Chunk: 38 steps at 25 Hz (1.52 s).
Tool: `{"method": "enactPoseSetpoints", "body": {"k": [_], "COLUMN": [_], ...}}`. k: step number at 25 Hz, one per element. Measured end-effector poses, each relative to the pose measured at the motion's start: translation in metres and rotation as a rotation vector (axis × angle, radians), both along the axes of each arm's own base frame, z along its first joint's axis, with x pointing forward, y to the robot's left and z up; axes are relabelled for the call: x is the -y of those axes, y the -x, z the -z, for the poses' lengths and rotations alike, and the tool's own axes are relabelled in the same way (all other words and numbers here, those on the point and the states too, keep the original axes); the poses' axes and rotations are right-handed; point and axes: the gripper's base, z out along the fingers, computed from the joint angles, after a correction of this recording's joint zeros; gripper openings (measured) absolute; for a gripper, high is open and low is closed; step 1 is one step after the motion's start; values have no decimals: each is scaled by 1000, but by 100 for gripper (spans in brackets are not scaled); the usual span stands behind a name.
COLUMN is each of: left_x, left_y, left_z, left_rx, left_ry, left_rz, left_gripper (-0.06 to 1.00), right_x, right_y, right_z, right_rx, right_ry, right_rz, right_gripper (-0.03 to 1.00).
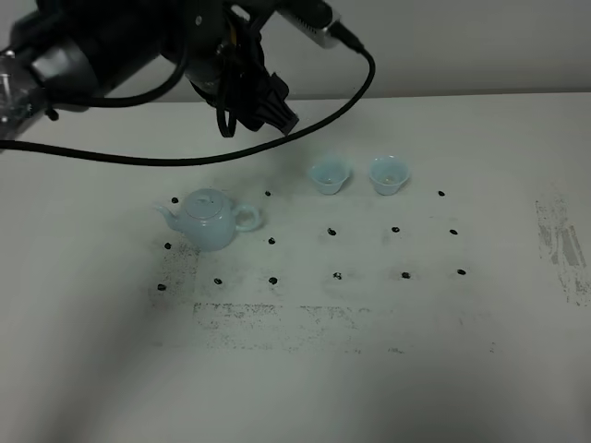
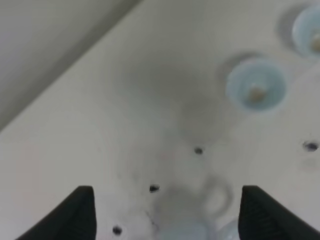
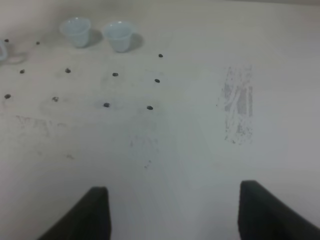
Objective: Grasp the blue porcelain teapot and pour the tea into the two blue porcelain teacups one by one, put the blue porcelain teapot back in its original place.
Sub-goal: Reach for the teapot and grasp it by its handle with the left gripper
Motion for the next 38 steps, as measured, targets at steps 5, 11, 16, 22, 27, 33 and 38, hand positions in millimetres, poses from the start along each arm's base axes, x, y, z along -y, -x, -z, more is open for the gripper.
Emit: {"method": "enactPoseSetpoints", "body": {"k": [5, 11, 16, 22, 27, 33, 38], "left_x": [-2, -7, -5, 2, 9, 14, 18], "left_y": [-12, -19, -23, -25, -23, -18, -15], "left_z": [38, 56, 72, 88, 92, 99, 102], "left_rx": [-54, -59, -81, -87, -84, -117, -136], "left_ry": [-123, -240, -324, -369, -375, -397, -406], "left_rz": [-65, -64, 35, 129, 163, 174, 213], "left_gripper": [61, 61, 61, 61, 61, 61, 61], "right_x": [0, 0, 0, 0, 0, 0, 0], "right_y": [0, 0, 0, 0, 0, 0, 0], "right_z": [0, 0, 0, 0, 0, 0, 0], "right_rx": [0, 0, 0, 0, 0, 0, 0], "right_ry": [0, 0, 0, -2, -3, -3, -3], "right_rz": [0, 0, 0, -1, -2, -2, -2], "right_gripper": [57, 57, 57, 57, 57, 57, 57]}}
